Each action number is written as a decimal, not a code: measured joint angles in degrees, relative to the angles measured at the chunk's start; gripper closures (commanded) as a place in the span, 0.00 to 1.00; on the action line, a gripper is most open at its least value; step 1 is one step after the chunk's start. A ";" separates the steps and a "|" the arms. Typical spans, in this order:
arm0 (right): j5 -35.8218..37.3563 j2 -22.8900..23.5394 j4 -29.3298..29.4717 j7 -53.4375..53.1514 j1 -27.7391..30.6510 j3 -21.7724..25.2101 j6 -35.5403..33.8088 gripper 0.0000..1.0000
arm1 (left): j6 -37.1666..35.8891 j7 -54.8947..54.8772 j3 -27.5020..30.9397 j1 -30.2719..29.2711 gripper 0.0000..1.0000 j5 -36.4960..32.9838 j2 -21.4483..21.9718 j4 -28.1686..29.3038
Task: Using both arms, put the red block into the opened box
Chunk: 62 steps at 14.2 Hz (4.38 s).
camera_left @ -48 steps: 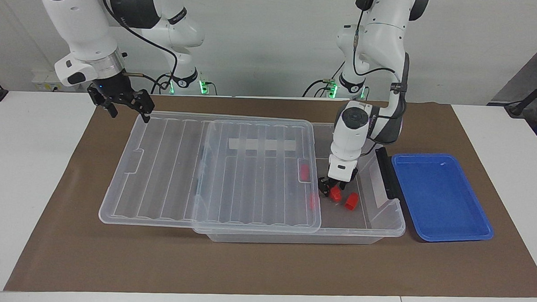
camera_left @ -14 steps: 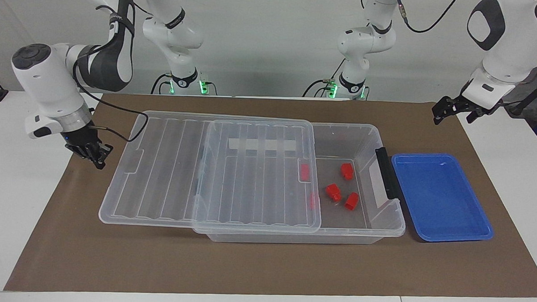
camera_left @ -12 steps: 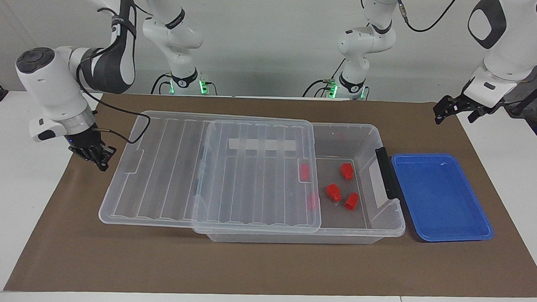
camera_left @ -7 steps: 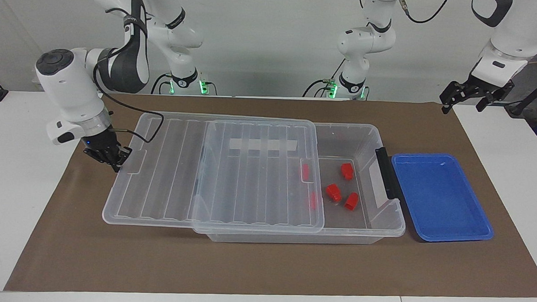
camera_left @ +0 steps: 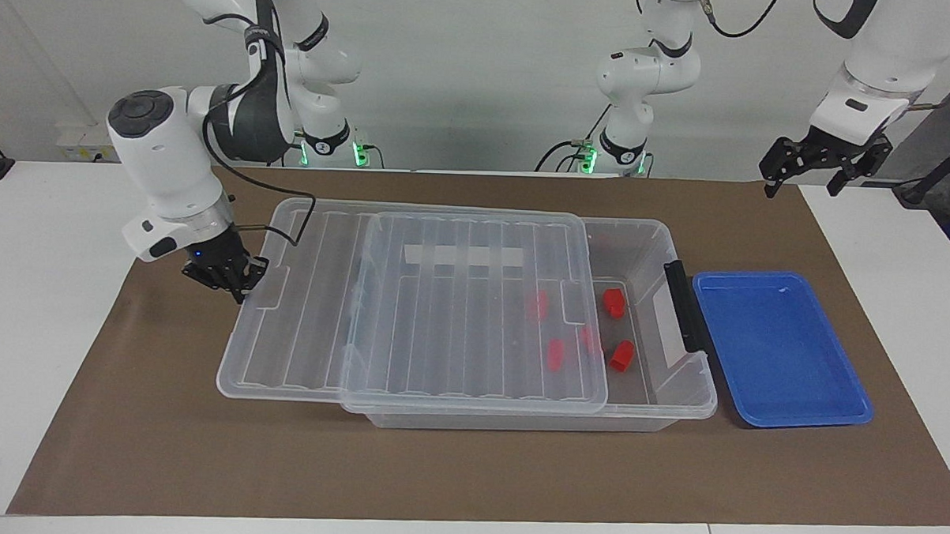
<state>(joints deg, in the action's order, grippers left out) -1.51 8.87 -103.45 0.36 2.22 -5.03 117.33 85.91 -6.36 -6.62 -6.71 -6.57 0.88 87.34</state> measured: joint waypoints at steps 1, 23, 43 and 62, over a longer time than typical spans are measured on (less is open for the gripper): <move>-0.33 -0.02 0.00 0.23 -0.95 -0.08 -0.04 1.00 | 0.00 0.00 0.28 -0.10 0.00 0.00 0.02 0.00; -0.53 -0.30 0.01 0.28 -10.02 -0.38 -0.23 1.00 | -3.39 0.03 16.04 14.70 0.00 3.97 -1.14 0.10; -0.51 -7.87 -0.84 -9.91 -5.57 0.66 -8.10 0.00 | 3.17 0.03 17.28 14.62 0.00 3.97 0.59 4.50; 4.18 -10.06 13.63 -11.16 -1.08 0.83 -28.99 0.00 | 3.19 0.03 17.28 14.62 0.00 3.97 0.59 4.52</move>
<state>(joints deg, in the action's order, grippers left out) 2.68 -1.19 -89.82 -10.80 1.14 -4.20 88.34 89.11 -6.32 10.67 7.91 -2.60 1.47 91.85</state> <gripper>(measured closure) 0.000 0.000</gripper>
